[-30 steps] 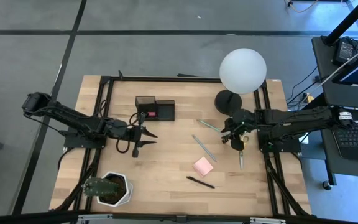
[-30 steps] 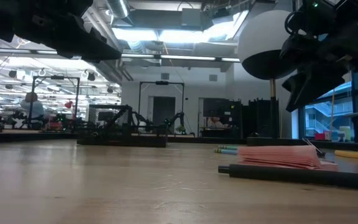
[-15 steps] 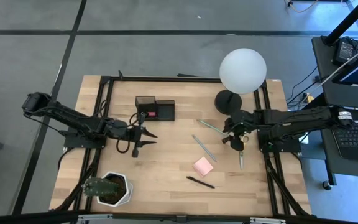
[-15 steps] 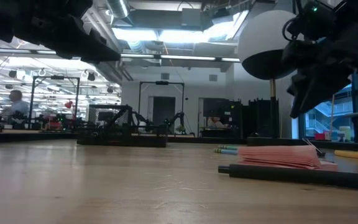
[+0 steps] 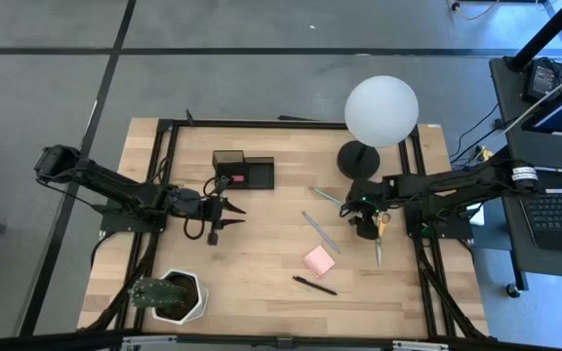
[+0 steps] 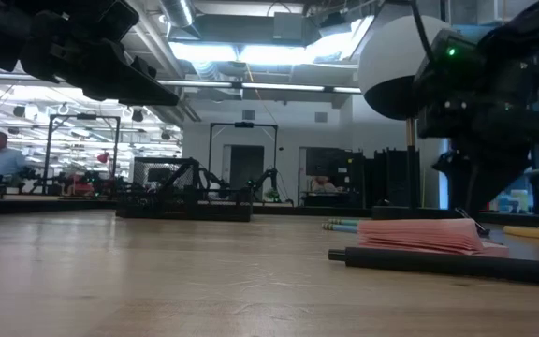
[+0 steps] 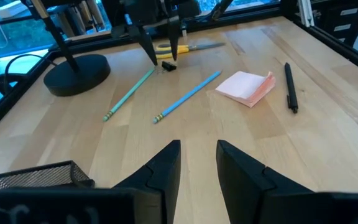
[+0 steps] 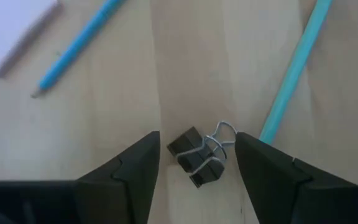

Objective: Pick and place office supplies into organizer
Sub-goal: Put the binder clip into the desk organizer

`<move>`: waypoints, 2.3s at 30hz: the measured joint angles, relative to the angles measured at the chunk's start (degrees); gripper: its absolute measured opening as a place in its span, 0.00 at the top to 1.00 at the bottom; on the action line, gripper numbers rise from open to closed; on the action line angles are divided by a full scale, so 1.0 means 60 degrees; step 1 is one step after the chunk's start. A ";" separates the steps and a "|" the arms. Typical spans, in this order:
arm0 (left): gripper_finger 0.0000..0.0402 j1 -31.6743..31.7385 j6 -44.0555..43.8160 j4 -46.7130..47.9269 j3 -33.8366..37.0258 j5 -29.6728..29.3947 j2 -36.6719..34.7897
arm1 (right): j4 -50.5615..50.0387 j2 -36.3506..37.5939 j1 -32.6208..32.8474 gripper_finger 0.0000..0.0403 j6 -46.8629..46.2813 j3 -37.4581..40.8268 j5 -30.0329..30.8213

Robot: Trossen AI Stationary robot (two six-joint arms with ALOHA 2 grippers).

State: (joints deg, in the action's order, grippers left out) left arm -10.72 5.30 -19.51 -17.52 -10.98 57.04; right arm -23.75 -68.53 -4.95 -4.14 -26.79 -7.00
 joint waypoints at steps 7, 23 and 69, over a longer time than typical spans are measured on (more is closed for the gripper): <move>0.76 0.0000 0.0000 0.0000 0.0000 0.0000 -0.0001 | 0.0069 -0.0564 0.0000 0.55 0.0025 0.0007 0.0003; 0.76 0.0000 0.0000 0.0002 0.0000 0.0000 -0.0004 | 0.0073 -0.0481 0.0000 0.86 0.0022 -0.0007 -0.0059; 0.76 0.0000 -0.0036 0.0098 0.0007 0.0036 -0.0007 | -0.1122 -0.0507 0.0000 0.88 0.0153 -0.0823 -0.0871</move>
State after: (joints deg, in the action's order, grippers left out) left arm -10.72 5.08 -18.92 -17.47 -10.76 56.99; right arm -30.48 -71.57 -4.95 -3.22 -31.73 -12.23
